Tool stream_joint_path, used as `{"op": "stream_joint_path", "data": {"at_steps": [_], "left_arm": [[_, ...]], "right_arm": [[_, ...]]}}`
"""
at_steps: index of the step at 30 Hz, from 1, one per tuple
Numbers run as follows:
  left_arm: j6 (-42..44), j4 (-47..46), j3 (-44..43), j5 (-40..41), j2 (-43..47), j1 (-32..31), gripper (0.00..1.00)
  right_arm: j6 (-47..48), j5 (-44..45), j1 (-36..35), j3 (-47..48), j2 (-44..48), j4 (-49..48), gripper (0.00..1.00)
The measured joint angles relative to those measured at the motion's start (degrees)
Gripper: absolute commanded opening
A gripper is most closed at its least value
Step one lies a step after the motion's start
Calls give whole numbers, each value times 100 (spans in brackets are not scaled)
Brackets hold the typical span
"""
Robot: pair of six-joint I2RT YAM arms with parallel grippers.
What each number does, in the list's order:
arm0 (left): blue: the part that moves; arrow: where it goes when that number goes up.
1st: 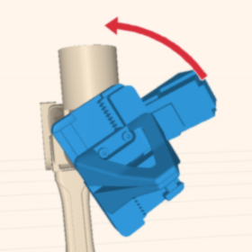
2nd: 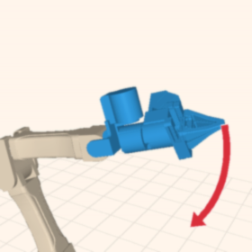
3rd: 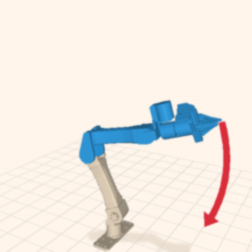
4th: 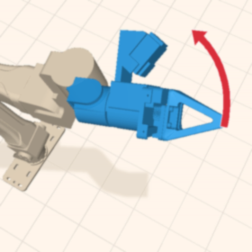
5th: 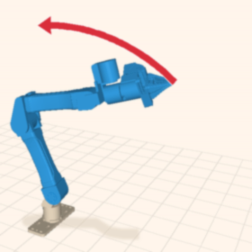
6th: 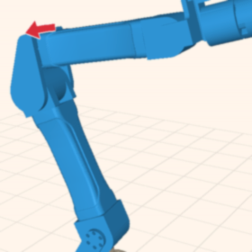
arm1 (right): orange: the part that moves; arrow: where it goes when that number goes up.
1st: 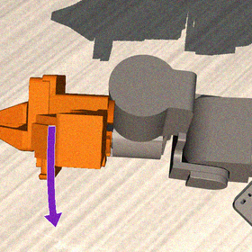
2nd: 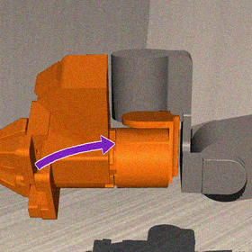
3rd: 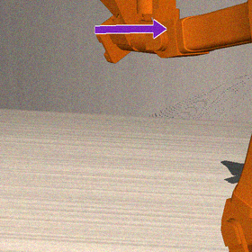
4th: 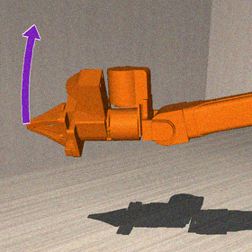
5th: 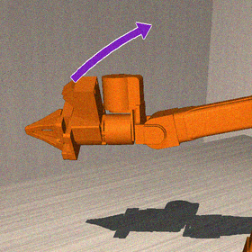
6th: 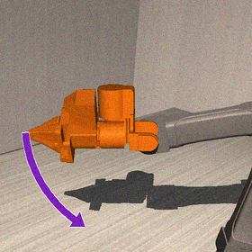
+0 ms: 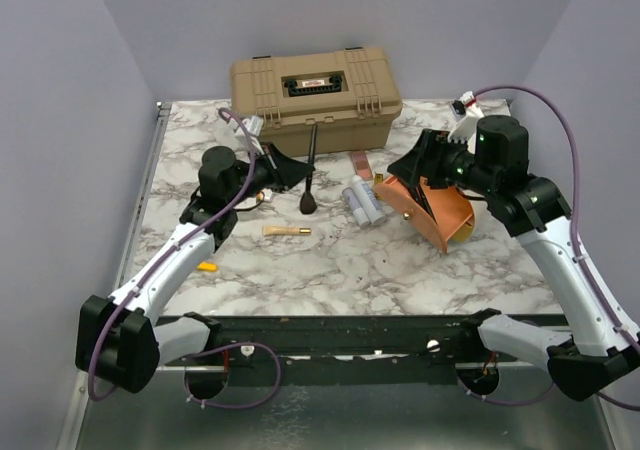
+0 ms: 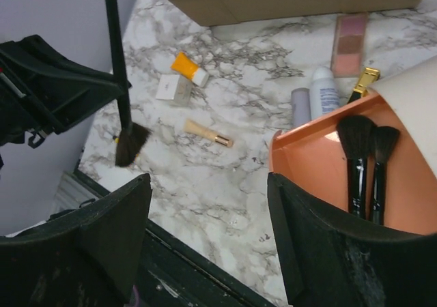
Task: Organize the makeup
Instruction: Pick up the makeup brush from the center of the board.
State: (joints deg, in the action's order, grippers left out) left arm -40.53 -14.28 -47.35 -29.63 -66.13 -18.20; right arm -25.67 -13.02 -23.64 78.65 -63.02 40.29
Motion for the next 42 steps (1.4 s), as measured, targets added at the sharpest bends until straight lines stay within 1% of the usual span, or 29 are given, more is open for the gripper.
{"op": "stream_joint_path", "data": {"at_steps": [3,5,12,20,23,24,26,27,28,29,32,36,37,38,39,40,41,42], "left_arm": [[-90,-291,-61,7,-94,-511,0],[-127,-439,-83,7,-155,-761,0],[-280,-857,-293,0,-501,-1309,0],[-363,-1266,-520,4,-752,-2055,0],[-387,-1351,-573,7,-809,-2203,0],[-396,-1377,-590,7,-837,-2251,0],[-409,-1394,-634,7,-881,-2297,0],[-422,-1394,-643,7,-887,-2315,0],[-424,-1394,-643,4,-887,-2317,0],[-435,-1394,-643,4,-879,-2319,0],[-470,-1379,-605,42,-798,-2319,0],[-483,-1266,-439,142,-549,-2321,0],[-476,-1233,-404,170,-507,-2332,2],[-461,-1191,-376,192,-466,-2345,10],[-435,-1108,-358,223,-428,-2358,21],[-409,-1047,-352,238,-409,-2369,30],[-369,-973,-352,271,-393,-2385,31],[-297,-914,-352,313,-382,-2400,36]], "right_arm": [[-170,-284,0,-251,59,-385,67],[-289,-470,0,-415,114,-597,61],[-651,-1049,0,-667,199,-1303,54],[-1106,-1604,0,-859,42,-1934,48],[-1290,-1777,0,-1029,-7,-2173,42],[-1340,-1840,0,-1080,-28,-2218,40],[-1403,-1939,0,-1113,-105,-2267,27],[-1425,-1963,0,-1115,-140,-2269,25],[-1423,-1978,0,-1115,-162,-2269,21],[-1438,-1991,0,-1121,-177,-2269,13],[-1436,-2079,0,-1150,-179,-2315,2],[-1480,-2269,-11,-1252,-164,-2455,0],[-1491,-2291,-24,-1283,-157,-2476,0],[-1499,-2308,-33,-1325,-146,-2494,0],[-1508,-2328,-42,-1373,-133,-2511,0],[-1510,-2337,-44,-1408,-122,-2520,0],[-1510,-2334,-48,-1429,-118,-2518,0],[-1504,-2334,-52,-1438,-116,-2505,0]]}}
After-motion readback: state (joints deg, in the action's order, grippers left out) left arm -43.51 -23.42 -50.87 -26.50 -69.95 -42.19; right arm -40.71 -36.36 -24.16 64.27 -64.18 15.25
